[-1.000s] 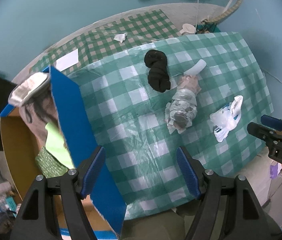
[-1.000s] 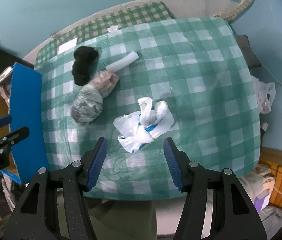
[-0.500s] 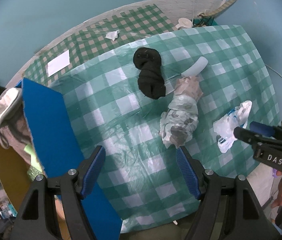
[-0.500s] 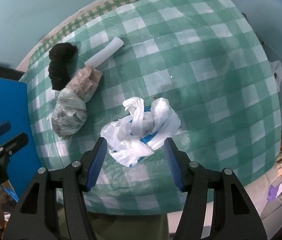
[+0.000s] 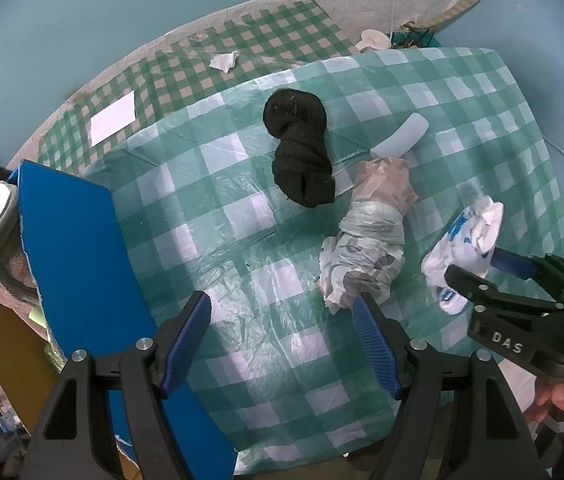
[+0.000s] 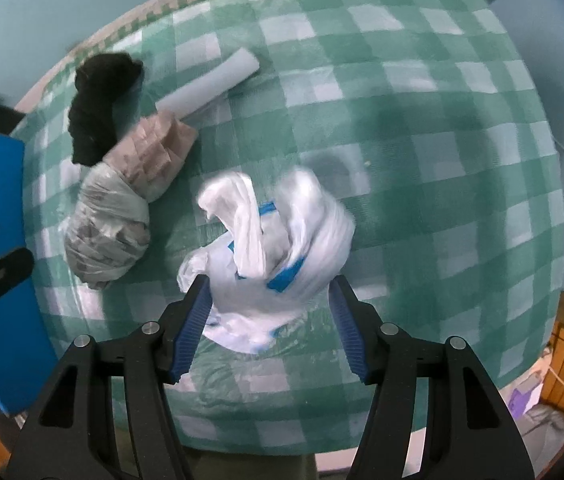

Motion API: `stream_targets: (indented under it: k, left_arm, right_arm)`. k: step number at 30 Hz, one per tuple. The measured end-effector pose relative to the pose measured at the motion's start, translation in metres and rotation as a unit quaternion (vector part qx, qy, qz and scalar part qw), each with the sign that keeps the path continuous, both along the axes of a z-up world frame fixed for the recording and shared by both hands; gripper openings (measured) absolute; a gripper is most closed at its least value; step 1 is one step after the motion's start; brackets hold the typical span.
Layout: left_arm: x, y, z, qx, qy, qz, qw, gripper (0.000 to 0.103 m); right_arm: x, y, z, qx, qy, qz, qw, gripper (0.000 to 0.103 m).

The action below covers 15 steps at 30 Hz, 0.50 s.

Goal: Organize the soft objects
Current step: 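Grasp the white plastic bag with the right tool while the left tool grasps the wrapped bundle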

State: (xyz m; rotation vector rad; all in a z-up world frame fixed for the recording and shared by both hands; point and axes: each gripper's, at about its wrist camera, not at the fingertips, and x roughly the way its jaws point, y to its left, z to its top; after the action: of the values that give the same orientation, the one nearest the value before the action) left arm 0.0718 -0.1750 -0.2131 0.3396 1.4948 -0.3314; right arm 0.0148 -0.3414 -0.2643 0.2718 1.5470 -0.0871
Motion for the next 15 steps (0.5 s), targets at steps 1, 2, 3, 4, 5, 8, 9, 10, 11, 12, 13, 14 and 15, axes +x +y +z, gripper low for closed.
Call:
stream_targets:
  k: [1,2,3,4,5,8,9,10,11,12,13,14,15]
  left_arm:
    - [0.000,0.000,-0.001,0.001,0.001,0.000,1.0000,0.075]
    - [0.001,-0.001,-0.001,0.001,0.001,-0.001,1.0000,0.075]
    - [0.001,-0.001,-0.001,0.001,0.001,-0.001,1.0000,0.075]
    - [0.001,-0.001,-0.001,0.001,0.000,-0.001,1.0000,0.075]
    - [0.001,-0.001,-0.001,0.001,0.001,0.000,1.0000,0.075]
    - [0.001,-0.001,-0.001,0.000,0.002,-0.001,1.0000,0.075]
    - [0.001,-0.001,-0.001,0.000,0.002,-0.001,1.0000,0.075]
    - [0.001,-0.001,-0.002,0.001,0.002,-0.001,1.0000,0.075]
    - [0.001,-0.001,-0.002,0.000,0.002,-0.002,1.0000,0.075]
    - [0.001,-0.001,-0.002,0.001,0.002,-0.003,1.0000,0.075]
    - [0.002,-0.003,-0.003,0.002,0.002,-0.004,1.0000,0.075]
    - [0.002,-0.003,-0.004,0.002,0.003,-0.004,1.0000,0.075]
    - [0.002,-0.004,-0.004,-0.001,0.005,-0.006,1.0000,0.075]
  right_arm:
    - [0.000,0.000,-0.003,0.000,0.006,0.001,1.000,0.059]
    - [0.001,0.000,-0.004,0.001,0.007,0.002,1.000,0.059]
    - [0.001,0.001,-0.004,0.002,0.006,0.004,1.000,0.059]
    - [0.001,0.001,-0.003,0.003,0.005,0.004,1.000,0.059]
    - [0.002,-0.001,-0.004,0.004,0.005,0.004,1.000,0.059]
    - [0.005,-0.003,-0.005,0.004,0.005,0.002,1.000,0.059]
    - [0.006,-0.004,-0.005,0.004,0.005,0.002,1.000,0.059]
    - [0.011,-0.003,-0.007,0.003,0.005,0.002,1.000,0.059]
    - [0.012,-0.002,-0.008,0.003,0.005,0.003,1.000,0.059]
    - [0.013,-0.003,-0.008,0.000,0.004,0.005,1.000,0.059]
    - [0.015,-0.003,-0.008,-0.001,0.003,0.007,1.000,0.059]
    - [0.016,-0.001,-0.009,-0.001,0.003,0.012,1.000,0.059]
    - [0.017,0.000,-0.009,-0.002,0.002,0.015,1.000,0.059]
